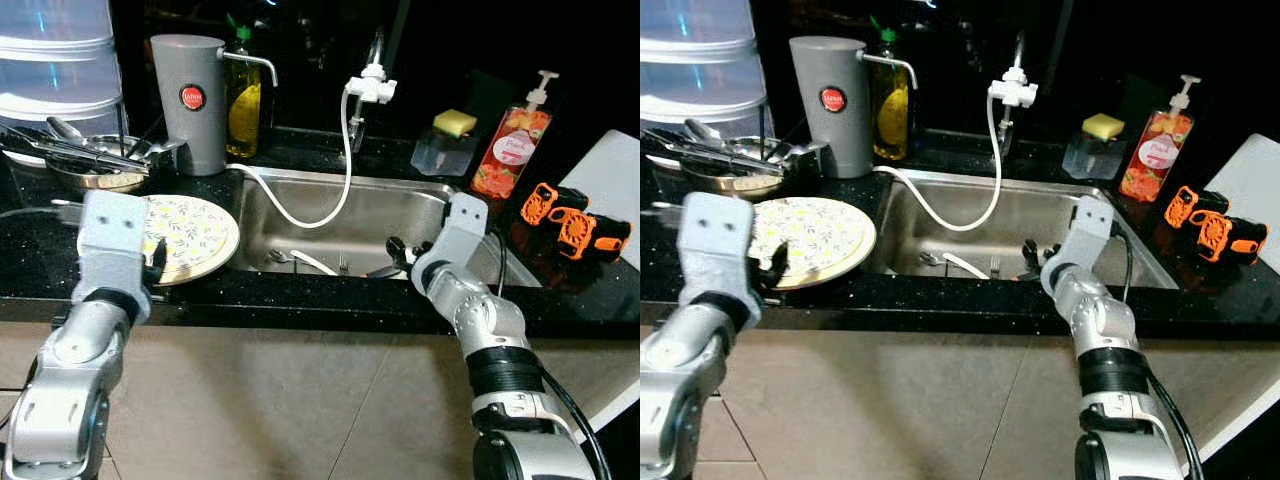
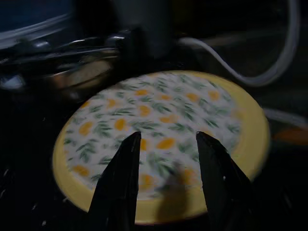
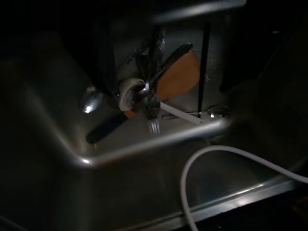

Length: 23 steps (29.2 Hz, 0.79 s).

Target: Kitchen organization

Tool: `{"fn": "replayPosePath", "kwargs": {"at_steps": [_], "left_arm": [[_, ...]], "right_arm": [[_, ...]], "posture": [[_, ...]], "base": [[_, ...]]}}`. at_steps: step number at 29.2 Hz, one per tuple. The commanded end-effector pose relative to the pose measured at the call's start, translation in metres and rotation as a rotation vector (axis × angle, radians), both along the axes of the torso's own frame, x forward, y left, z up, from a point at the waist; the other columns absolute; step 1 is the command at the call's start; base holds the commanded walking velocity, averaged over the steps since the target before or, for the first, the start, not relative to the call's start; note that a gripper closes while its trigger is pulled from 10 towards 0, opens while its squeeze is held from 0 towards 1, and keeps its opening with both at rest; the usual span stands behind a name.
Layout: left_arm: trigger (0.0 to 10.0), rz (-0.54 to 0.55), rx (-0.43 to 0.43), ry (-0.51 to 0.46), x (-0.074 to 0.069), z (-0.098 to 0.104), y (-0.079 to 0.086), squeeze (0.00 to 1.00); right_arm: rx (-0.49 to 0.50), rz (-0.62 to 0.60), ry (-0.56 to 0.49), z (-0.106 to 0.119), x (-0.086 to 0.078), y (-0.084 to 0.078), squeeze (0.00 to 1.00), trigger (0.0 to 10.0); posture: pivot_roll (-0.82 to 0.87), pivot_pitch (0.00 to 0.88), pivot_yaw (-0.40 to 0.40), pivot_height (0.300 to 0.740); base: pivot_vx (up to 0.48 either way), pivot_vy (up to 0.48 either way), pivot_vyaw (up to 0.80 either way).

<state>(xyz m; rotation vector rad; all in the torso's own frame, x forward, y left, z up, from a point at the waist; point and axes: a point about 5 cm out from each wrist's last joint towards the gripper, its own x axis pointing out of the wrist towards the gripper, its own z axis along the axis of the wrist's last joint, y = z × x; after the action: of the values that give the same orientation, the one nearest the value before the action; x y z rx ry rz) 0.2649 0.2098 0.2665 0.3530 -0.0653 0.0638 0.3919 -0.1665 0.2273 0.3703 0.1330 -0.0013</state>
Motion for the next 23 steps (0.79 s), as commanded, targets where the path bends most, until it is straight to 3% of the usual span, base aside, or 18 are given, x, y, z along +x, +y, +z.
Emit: {"fn": "replayPosePath", "kwargs": {"at_steps": [1,6,9,13,17,20,21,22,23], "left_arm": [[10.0,-0.005,0.043,0.018,0.000,-0.001,0.003,0.00],[10.0,0.035,0.017,0.077,0.004,-0.009,0.022,0.00],[10.0,0.069,0.157,0.122,0.004,-0.021,0.027,0.00],[10.0,0.093,0.210,0.133,0.005,-0.022,0.032,0.00],[10.0,0.013,0.254,0.192,0.009,-0.024,0.034,0.00],[10.0,-0.068,0.365,0.228,0.008,-0.018,0.035,0.00],[10.0,-0.068,0.365,0.228,0.008,-0.018,0.035,0.00],[10.0,-0.082,0.429,0.228,0.008,-0.012,0.040,0.00],[10.0,-0.082,0.429,0.228,0.008,-0.012,0.040,0.00]], "right_arm": [[0.004,-0.025,0.009,-0.002,-0.002,-0.007,0.00,10.0],[-0.027,-0.015,-0.022,0.003,-0.003,-0.007,0.00,10.0],[-0.039,0.014,-0.049,0.007,-0.004,-0.002,0.00,10.0],[-0.046,0.035,-0.064,0.009,-0.005,0.003,0.00,10.0],[-0.043,0.053,-0.074,0.011,-0.005,0.009,0.00,10.0],[-0.044,0.066,-0.089,0.014,-0.004,0.012,0.00,10.0],[-0.044,0.066,-0.089,0.014,-0.004,0.012,0.00,10.0],[-0.045,0.070,-0.095,0.015,-0.005,0.013,0.00,10.0],[-0.045,0.070,-0.095,0.015,-0.005,0.013,0.00,10.0]], "posture": [[0.22,0.058,-0.079,0.740],[0.21,0.053,-0.074,0.740],[0.21,0.051,-0.080,0.740],[0.21,0.049,-0.085,0.740],[0.22,0.052,-0.098,0.740],[0.22,0.056,-0.100,0.740],[0.22,0.056,-0.100,0.740],[0.22,0.055,-0.098,0.740],[0.22,0.055,-0.098,0.740]], "base": [[0.000,0.000,0.00],[0.000,0.000,0.00],[0.000,0.000,0.00],[0.000,0.000,0.00],[0.000,0.000,0.00],[0.000,0.000,0.00],[0.000,0.000,0.00],[0.000,0.000,0.00],[0.000,0.000,0.00]]}}
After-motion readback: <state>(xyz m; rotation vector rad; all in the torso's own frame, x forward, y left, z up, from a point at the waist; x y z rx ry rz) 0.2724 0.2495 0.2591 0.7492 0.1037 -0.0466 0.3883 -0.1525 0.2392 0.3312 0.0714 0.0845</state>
